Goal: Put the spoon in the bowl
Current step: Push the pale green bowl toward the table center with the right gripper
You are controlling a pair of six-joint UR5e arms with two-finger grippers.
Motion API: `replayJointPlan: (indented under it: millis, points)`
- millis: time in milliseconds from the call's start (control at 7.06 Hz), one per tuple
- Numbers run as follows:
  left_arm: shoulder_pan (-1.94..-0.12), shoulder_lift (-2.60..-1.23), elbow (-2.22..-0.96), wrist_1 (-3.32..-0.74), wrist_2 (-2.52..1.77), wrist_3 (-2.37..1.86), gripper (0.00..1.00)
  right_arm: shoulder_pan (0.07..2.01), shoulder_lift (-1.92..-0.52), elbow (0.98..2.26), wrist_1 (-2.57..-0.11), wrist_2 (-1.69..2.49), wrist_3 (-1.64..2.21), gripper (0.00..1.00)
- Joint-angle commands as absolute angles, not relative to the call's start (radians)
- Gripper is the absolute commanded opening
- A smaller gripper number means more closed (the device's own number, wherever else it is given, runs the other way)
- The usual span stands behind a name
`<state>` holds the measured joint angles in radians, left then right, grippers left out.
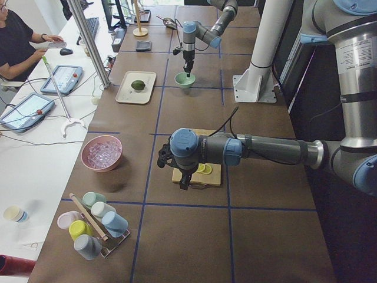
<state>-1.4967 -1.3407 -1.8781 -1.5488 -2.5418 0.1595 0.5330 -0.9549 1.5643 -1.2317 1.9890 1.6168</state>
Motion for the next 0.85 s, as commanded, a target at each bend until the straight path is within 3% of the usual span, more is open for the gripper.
replayJointPlan:
  millis: [0,142,283,425,709]
  points:
    - [-1.488,-1.342,-1.879,-1.549,-2.542,0.16,1.0,0.526,-0.951,1.559,-1.233,1.982,1.62,0.06]
    - [-1.482,-1.357,-1.879,-1.548,-2.542,0.158,1.0,0.525,-0.947,1.559,-1.235,1.982,1.621,0.44]
    - [-1.444,-1.376,-1.879,-1.549,-2.542,0.074,1.0,0.525,-0.937,1.56,-1.236,1.98,1.62,0.96]
    - [-1.387,-1.406,-1.882,-1.599,-2.54,-0.051,1.0,0.528,-0.939,1.584,-1.238,1.982,1.618,1.0]
    - [-1.249,-1.411,-1.878,-1.844,-2.507,-0.347,0.99,0.596,-1.041,1.816,-1.325,2.014,1.611,1.0]
